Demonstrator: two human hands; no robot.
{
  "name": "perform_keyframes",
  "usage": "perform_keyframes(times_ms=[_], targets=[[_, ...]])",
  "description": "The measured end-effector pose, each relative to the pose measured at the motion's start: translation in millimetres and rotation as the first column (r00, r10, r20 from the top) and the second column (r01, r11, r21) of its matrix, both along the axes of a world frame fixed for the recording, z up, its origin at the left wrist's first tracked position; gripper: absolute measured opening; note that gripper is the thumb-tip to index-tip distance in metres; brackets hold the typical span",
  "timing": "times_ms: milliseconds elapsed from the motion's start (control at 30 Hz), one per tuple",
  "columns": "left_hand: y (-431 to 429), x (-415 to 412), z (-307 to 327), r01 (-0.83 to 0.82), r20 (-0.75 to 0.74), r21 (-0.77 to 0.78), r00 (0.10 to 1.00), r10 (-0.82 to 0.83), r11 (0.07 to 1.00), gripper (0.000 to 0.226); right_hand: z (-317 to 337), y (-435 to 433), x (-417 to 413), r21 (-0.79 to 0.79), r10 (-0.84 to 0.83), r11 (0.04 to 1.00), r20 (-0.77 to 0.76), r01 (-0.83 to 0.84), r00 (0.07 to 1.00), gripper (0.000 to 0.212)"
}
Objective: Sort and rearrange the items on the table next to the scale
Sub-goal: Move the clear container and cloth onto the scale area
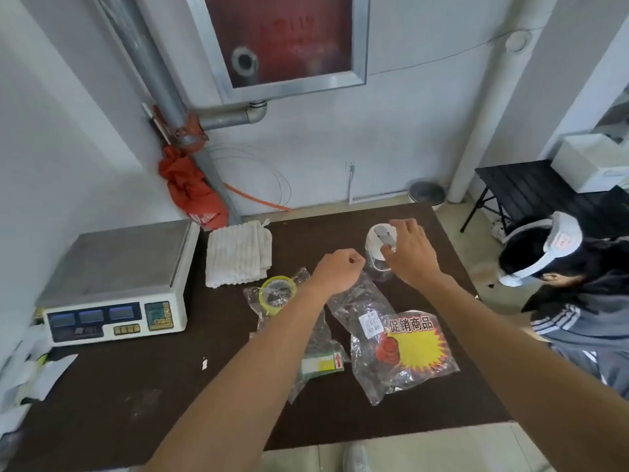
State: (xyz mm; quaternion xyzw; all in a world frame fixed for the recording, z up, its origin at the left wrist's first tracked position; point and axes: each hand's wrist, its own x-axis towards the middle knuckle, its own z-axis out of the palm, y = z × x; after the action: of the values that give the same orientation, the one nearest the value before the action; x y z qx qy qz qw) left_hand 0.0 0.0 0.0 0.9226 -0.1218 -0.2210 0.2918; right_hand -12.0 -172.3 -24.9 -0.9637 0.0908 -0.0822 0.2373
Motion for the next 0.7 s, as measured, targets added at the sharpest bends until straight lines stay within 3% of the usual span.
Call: perform_keyframes(times_ms=[200,400,700], targets=[[-30,8,-2,0.044,-0.008,0.009,0.999,-0.043,0.999,0.038,-9,-15,18,0.145,-0.117,0.98,-0.14,0.137,0.983,0.063],[-38,19,-1,0.022,-0.075,0.038,0.997,-0.019,0.999,0.058,-27,-21,38,0.305,-0.126,0.924,-0.322,0.229,0.938,0.076],[-16,28,-14,-0.011,-0.266,-0.015,0.964,0.007,1.0,0.076,-45,-12,53,0.35,-0.132,0.897,-0.371,0.271,0.919,0.087]])
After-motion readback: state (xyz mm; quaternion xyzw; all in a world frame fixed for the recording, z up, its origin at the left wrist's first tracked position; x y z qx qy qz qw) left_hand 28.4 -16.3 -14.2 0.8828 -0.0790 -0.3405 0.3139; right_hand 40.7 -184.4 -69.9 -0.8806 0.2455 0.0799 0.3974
